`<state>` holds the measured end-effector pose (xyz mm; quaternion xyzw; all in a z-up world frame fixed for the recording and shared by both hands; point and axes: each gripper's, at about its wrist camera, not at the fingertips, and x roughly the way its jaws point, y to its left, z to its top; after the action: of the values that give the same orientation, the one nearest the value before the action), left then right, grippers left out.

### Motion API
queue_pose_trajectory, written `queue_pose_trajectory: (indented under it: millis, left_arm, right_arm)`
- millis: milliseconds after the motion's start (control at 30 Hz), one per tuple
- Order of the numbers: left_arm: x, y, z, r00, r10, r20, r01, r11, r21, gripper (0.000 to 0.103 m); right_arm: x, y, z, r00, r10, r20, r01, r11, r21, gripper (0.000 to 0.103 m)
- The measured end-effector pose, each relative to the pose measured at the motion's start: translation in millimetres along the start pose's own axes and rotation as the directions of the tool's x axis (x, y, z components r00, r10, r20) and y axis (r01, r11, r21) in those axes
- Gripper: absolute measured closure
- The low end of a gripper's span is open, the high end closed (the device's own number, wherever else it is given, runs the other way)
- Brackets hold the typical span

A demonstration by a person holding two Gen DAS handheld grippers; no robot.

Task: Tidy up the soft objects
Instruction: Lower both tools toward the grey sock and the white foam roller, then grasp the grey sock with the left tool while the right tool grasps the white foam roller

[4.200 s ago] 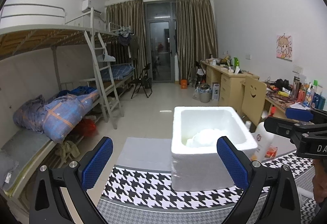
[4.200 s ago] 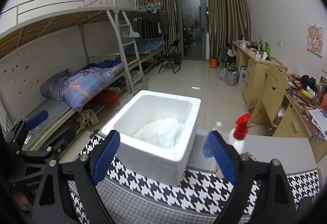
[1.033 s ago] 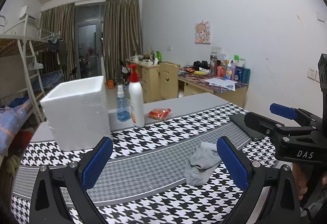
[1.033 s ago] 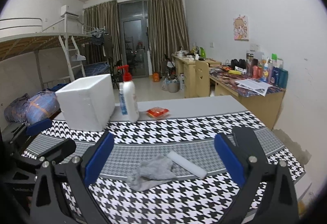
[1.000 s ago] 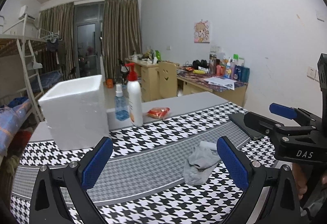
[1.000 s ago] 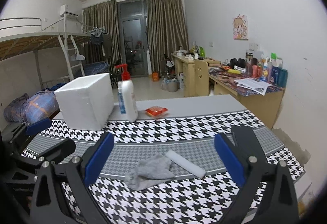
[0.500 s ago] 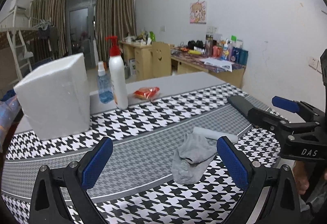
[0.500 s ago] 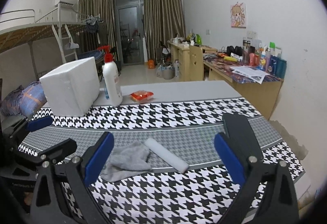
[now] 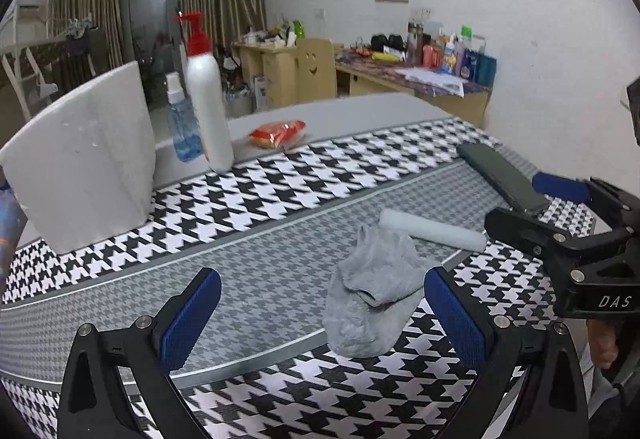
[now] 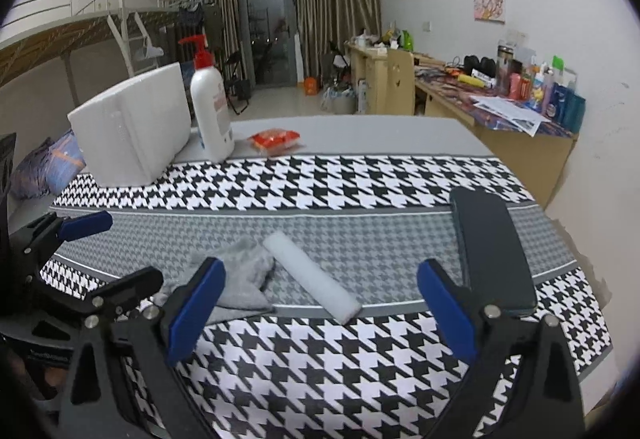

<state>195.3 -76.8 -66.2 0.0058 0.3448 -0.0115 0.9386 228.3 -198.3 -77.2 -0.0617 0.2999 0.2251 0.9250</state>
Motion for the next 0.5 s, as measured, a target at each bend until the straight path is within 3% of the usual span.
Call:
queue_pose_trajectory:
  millis: [300, 500]
  left_arm:
    - [27, -3, 0, 0.996, 0.004, -0.086, -0.006, 1.0, -0.027, 0.003]
    - [35, -15, 2, 0.995, 0.007, -0.104, -0.008, 1.0, -0.006, 0.009]
  right_arm:
    - [19, -12, 0, 0.998, 0.025, -0.059, -0.026, 1.0, -0.006, 0.007]
    - [25, -21, -2, 0.996, 0.037, -0.086, -0.037, 0.999, 0.004, 0.008]
